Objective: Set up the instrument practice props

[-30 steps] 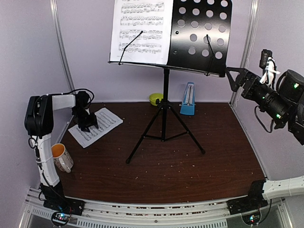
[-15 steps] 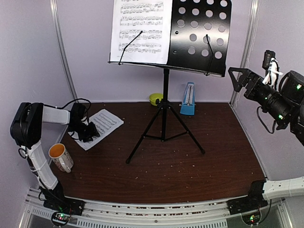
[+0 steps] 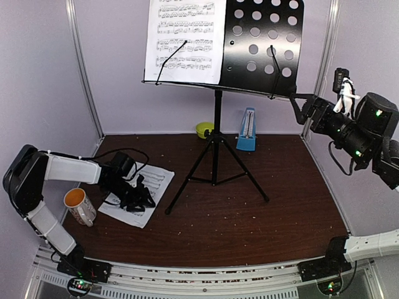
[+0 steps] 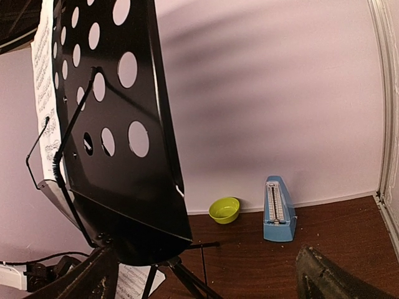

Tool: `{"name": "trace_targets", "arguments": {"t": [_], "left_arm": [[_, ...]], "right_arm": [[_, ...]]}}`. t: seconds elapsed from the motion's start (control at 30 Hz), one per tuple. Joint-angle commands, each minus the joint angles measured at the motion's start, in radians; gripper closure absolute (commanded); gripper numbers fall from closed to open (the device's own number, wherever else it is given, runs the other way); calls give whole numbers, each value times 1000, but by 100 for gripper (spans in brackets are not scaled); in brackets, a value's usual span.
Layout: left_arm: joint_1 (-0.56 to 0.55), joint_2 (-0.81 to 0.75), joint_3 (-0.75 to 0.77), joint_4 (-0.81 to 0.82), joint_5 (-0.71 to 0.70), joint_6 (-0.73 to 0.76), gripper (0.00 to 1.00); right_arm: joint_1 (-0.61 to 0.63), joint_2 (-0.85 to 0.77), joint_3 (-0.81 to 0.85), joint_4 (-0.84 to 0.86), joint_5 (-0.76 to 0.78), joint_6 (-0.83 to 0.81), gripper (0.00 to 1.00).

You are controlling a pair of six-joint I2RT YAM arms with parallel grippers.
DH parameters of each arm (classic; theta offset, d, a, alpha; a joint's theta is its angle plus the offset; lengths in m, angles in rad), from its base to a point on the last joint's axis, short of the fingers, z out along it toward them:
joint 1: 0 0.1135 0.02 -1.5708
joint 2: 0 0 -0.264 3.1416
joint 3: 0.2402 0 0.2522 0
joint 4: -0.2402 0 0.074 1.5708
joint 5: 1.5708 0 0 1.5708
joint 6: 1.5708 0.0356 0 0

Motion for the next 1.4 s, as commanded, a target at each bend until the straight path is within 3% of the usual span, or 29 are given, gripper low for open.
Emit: {"name": "trace_targets", "arguments": {"t": [0.0, 0.27, 0.43, 0.57, 0.73, 1.03, 1.37], "left_arm": [[7, -66, 108, -43, 79, 36, 44], [293, -58, 218, -214, -40, 149, 27], [394, 18, 279, -273, -99, 248, 12], [469, 81, 284, -257, -88, 300, 11], [564, 172, 283, -194, 87, 394, 8], [568, 329, 333, -167, 315, 488, 8], [425, 380, 336, -78, 493, 461, 24]], "right_arm": [[-5, 11, -9, 12, -28, 1, 0], [-6, -3, -15, 11, -24, 11, 0], [-6, -30, -29, -6, -11, 25, 0], [-6, -49, -35, -21, -7, 30, 0], [-5, -67, -44, -33, -1, 35, 0], [-6, -65, -37, -43, -3, 31, 0], [-7, -26, -18, -30, -12, 17, 0]]}}
